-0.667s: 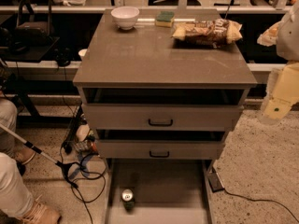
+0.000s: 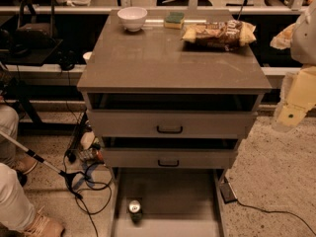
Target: Pick green can from bottom drawer and place on counter
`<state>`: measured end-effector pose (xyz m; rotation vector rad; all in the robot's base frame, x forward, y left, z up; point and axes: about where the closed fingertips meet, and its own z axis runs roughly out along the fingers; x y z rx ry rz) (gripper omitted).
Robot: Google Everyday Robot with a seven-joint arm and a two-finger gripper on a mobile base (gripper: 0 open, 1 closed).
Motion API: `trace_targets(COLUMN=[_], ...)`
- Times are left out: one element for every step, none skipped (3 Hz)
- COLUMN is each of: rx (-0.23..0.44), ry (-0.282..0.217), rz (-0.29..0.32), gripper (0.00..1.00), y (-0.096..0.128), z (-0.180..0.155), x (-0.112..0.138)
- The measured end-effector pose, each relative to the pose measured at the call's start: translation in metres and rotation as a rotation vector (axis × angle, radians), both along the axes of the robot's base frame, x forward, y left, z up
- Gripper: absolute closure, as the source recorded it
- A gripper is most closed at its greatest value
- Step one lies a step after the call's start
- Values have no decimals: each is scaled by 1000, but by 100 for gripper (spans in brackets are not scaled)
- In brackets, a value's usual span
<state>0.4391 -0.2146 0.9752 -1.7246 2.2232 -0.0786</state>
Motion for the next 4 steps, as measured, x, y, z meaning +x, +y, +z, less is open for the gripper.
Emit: trace_targets(rx=[63, 328, 559, 613], ry=[37, 194, 312, 331], rz=[10, 30, 20, 16], gripper=[0, 0, 0, 0], y=[9, 56, 121, 137], z=[-21, -122, -179, -175], x=[-3, -21, -39, -42])
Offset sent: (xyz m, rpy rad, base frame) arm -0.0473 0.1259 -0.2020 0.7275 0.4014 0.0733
